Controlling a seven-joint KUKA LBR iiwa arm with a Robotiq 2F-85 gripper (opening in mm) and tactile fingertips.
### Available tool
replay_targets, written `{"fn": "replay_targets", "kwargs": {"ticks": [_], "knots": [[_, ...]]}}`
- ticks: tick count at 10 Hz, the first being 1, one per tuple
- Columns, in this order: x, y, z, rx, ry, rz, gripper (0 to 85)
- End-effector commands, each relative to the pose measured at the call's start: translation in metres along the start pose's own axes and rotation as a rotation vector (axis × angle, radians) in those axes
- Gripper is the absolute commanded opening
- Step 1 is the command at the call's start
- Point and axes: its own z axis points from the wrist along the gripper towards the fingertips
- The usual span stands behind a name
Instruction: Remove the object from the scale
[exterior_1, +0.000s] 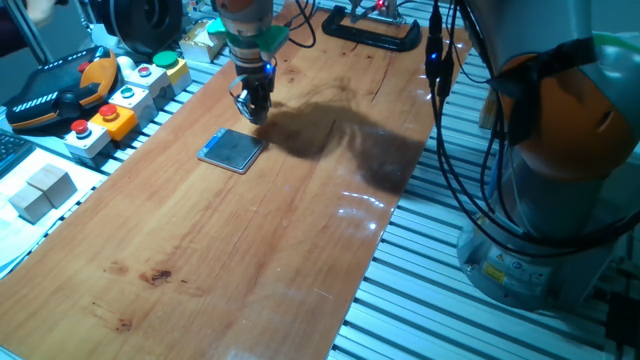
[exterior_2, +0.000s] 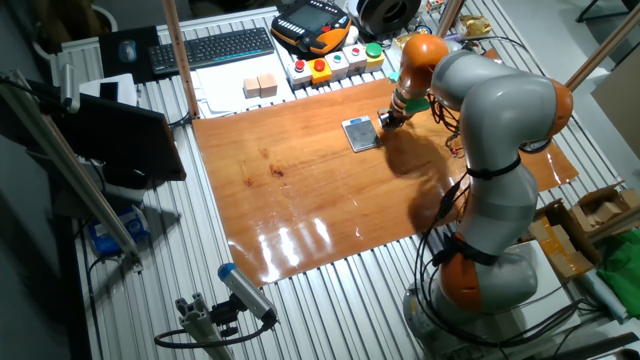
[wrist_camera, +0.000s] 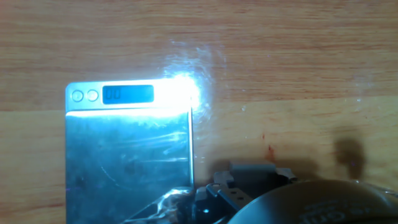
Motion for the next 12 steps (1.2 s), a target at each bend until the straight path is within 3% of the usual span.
{"fn": "replay_targets", "kwargs": {"ticks": [1,8,9,10,11,12], "knots": [[0.0,-0.001,0.003,-0.006,-0.001,-0.002,0.7],[0.0,-0.004,0.019,-0.029,-0.007,-0.003,0.7],[0.0,-0.004,0.018,-0.018,-0.013,-0.012,8.0],[0.0,-0.003,0.018,-0.007,-0.021,-0.013,20.3],[0.0,-0.003,0.018,-0.004,-0.029,-0.008,39.0],[0.001,-0.004,0.018,-0.001,-0.036,-0.001,47.7]]}}
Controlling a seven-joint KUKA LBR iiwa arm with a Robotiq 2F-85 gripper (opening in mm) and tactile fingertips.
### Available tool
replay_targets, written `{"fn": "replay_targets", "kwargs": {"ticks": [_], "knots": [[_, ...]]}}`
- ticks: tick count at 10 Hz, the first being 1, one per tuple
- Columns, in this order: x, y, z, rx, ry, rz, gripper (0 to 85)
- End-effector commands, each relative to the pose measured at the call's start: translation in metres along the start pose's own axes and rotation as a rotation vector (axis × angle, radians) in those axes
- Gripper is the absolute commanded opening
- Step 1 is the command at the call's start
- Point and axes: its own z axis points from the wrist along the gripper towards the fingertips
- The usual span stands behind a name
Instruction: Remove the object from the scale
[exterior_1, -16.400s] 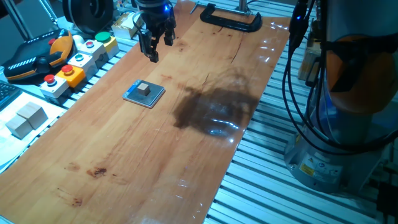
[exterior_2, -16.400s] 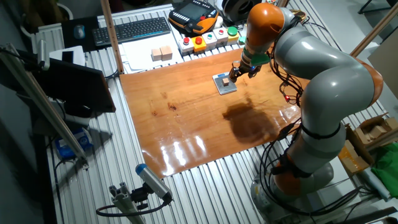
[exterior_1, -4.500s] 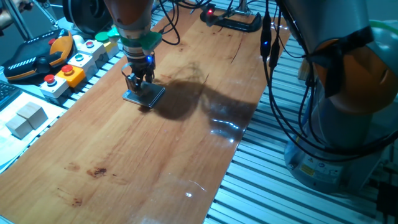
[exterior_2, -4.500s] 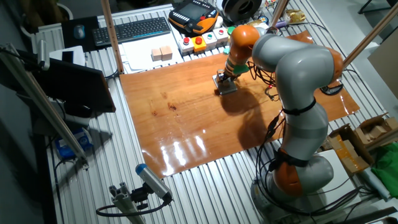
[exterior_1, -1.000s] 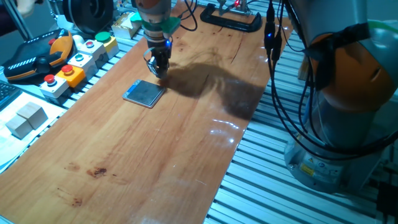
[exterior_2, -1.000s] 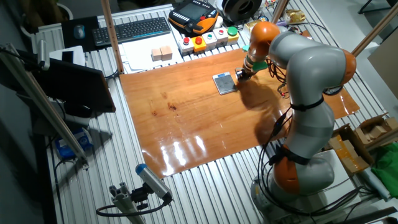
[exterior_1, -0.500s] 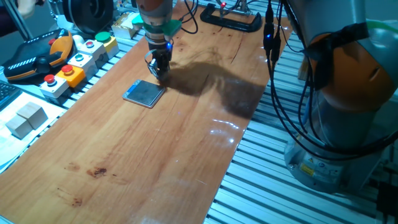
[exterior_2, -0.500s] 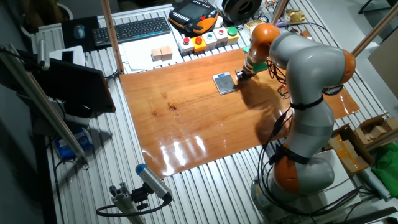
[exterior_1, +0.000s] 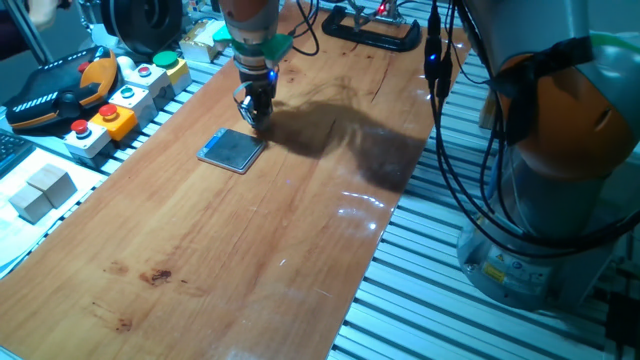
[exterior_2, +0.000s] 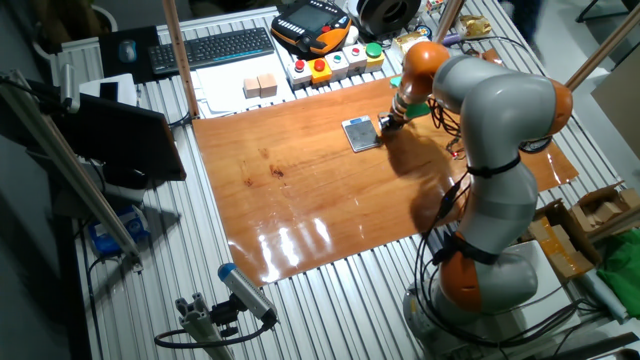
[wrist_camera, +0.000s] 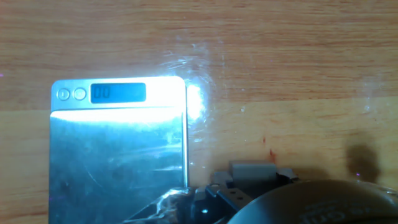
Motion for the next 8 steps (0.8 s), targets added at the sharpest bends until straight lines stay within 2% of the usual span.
{"fn": "replay_targets", "kwargs": {"ticks": [1,4,6,8], "knots": [[0.0,0.0,0.0,-0.001,-0.005,0.005,54.0],[-0.001,0.0,-0.005,-0.003,-0.016,0.012,61.0],[-0.005,0.003,-0.024,0.003,-0.008,0.01,61.3],[-0.006,0.016,-0.044,0.005,0.01,0.021,53.7]]}}
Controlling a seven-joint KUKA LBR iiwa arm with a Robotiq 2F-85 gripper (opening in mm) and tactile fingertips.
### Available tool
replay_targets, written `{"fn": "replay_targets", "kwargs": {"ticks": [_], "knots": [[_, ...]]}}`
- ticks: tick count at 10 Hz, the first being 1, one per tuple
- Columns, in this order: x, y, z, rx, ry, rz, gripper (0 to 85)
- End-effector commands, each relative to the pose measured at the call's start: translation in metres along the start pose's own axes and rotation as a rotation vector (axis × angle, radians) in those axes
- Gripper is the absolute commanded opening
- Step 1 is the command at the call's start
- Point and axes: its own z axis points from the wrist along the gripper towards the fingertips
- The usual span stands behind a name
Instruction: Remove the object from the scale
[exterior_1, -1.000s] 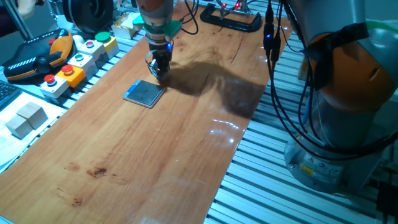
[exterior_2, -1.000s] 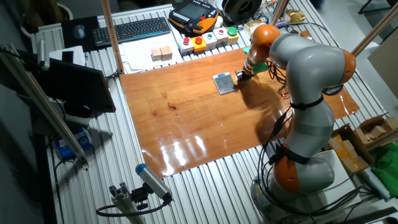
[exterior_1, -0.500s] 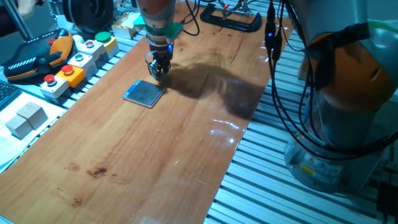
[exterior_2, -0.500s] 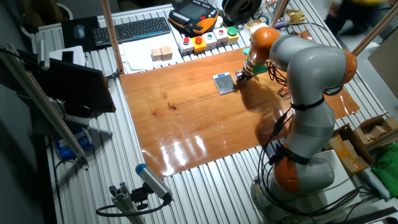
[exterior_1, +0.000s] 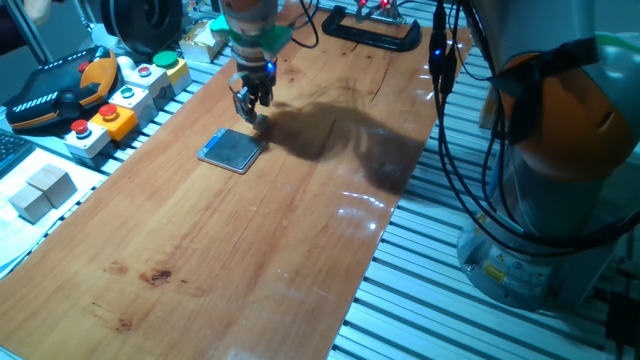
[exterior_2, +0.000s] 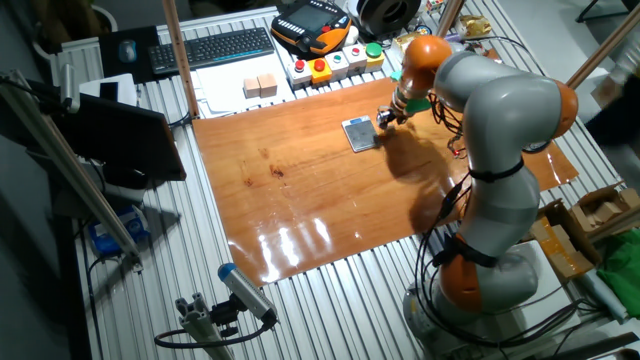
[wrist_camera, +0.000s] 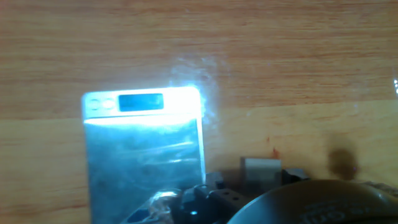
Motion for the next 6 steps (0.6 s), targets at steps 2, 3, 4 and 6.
{"fn": "replay_targets", "kwargs": {"ticks": [2,3,4,6], "knots": [[0.0,0.021,-0.03,0.013,0.028,0.011,36.3],[0.003,0.036,-0.047,0.014,0.042,0.023,26.0],[0.007,0.046,-0.058,-0.007,0.052,0.037,14.7],[0.014,0.065,-0.073,-0.006,0.062,0.045,0.7]]}}
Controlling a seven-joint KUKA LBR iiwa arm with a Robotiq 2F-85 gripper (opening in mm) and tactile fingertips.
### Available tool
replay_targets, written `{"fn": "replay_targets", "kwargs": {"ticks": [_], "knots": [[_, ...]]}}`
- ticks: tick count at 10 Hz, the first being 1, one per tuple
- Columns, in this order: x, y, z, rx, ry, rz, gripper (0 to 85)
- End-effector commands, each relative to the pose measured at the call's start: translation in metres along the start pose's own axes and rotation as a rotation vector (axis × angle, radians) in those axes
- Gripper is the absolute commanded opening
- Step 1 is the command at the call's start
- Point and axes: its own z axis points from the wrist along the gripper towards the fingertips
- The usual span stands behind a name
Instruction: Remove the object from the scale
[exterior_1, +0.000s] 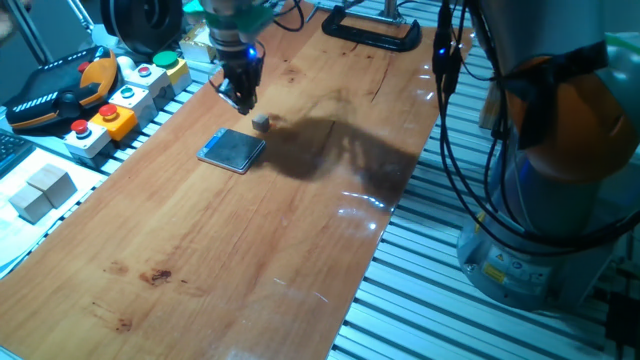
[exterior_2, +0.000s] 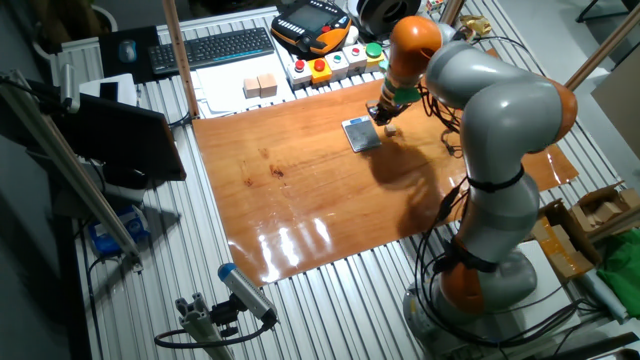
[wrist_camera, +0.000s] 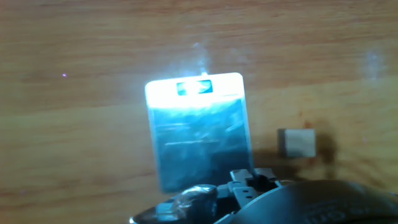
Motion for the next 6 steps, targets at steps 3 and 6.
{"fn": "replay_targets", "kwargs": {"ticks": [3,6], "knots": [[0.012,0.02,-0.023,-0.005,0.008,-0.013,0.7],[0.026,0.019,-0.035,0.025,0.005,-0.043,0.7]]}}
